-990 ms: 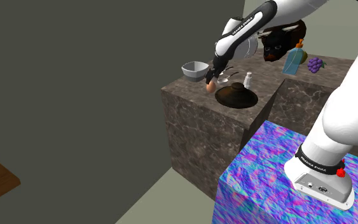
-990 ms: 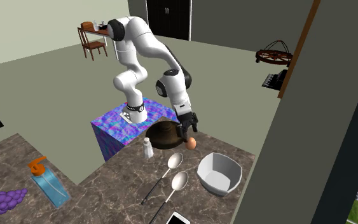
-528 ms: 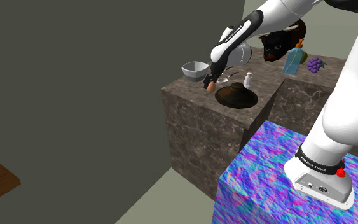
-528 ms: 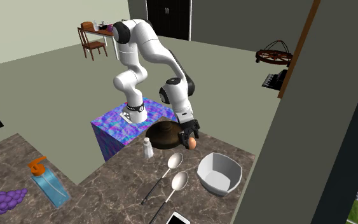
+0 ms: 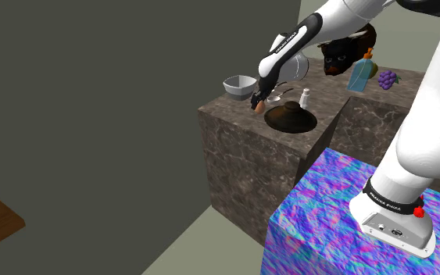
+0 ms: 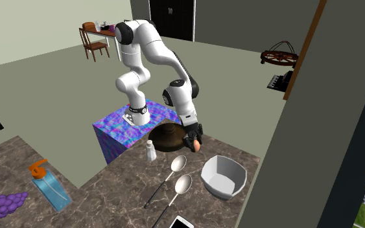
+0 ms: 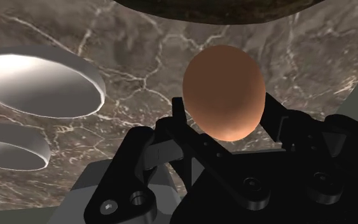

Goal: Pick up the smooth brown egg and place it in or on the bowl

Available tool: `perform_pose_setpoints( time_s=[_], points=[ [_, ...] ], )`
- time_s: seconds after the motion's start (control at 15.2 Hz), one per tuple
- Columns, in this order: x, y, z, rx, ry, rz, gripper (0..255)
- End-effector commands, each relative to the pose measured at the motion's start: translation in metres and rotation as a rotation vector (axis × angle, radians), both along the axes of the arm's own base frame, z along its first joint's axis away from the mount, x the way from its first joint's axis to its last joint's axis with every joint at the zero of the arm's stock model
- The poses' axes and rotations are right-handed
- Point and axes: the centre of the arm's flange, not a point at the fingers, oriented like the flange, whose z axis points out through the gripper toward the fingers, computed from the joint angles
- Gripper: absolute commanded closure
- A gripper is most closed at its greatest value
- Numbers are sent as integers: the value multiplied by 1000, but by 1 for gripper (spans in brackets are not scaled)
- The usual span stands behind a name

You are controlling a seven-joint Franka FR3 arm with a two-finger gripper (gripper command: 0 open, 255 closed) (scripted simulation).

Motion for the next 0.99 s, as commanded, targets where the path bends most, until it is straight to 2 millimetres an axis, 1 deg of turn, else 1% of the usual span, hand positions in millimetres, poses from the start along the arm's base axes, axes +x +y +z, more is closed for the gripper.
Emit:
perform_pose_setpoints(
  time_s=[0.0,0.53,0.92],
  points=[
    [0,0,0,0,0,0,255],
    [0,0,0,0,0,0,255],
    [0,0,31,0,0,0,255]
  ],
)
